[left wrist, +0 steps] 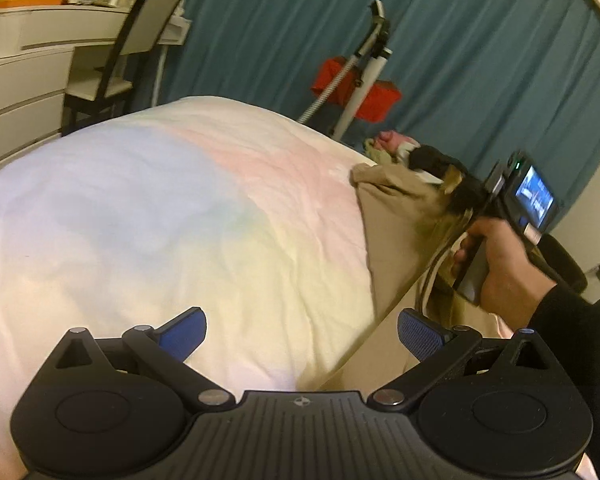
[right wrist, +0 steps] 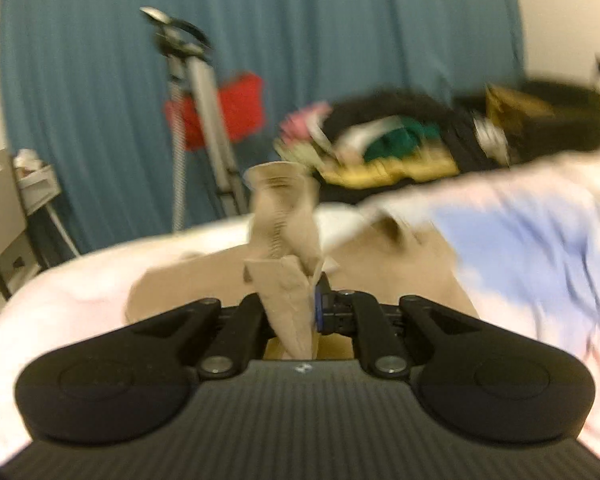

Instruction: Fold clothes

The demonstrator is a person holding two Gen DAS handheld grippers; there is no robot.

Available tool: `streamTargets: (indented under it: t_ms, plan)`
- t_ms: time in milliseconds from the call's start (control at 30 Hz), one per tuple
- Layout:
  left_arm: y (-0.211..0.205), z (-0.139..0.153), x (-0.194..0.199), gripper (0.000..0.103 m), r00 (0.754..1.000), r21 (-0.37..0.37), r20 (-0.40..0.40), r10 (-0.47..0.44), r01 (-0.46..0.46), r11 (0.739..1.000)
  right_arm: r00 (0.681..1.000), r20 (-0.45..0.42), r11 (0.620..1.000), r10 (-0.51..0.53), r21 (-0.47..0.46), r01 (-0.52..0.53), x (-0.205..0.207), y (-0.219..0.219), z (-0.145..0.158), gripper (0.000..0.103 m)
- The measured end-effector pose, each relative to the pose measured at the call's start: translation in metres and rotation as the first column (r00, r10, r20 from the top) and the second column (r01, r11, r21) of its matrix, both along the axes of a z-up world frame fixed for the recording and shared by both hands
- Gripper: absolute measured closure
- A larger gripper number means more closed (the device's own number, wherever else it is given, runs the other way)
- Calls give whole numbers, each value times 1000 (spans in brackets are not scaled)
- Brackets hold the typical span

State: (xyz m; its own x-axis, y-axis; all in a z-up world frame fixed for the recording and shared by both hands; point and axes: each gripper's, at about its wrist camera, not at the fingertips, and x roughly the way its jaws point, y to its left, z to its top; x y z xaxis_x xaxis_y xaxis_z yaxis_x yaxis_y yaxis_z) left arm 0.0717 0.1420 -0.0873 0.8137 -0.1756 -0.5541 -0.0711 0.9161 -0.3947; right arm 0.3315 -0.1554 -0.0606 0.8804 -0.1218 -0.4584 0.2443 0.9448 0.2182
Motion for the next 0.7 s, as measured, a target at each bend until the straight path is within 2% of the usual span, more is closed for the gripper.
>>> streamTargets:
  t_ms: [100,200,233,267,333,500,700]
  plan:
    - [-8,-5,6,0,999,-18,9,-44,44,999,1000,-18,999,-12,42,13,-2,-18,-18,93]
    - [-12,-11,16,0,997,-53,-2,-79,79,995,999,-35,1000,24,15,-23,0,-20,-18,85]
    - [-12,-12,19,0,996,-52,-3,-84,84,995,999,-34,999,31,19,-30,-5,-21,-14,69]
    - [-14,-12,21,0,996,-46,-4,-87,87,995,999,-34,999,38,22,-37,-9,-23,-9,46]
    - [-17,-13,21,0,995,-30,-4,-96,96,995,998,-33,998,52,29,-51,-18,-25,-1,22]
    - [-27,-7,22,0,992,21,5,-128,128,992,995,-29,995,93,37,-92,-53,-29,24,20]
    - [-36,7,4,0,983,50,22,-183,182,982,987,3,987,158,30,-158,-156,-32,58,20]
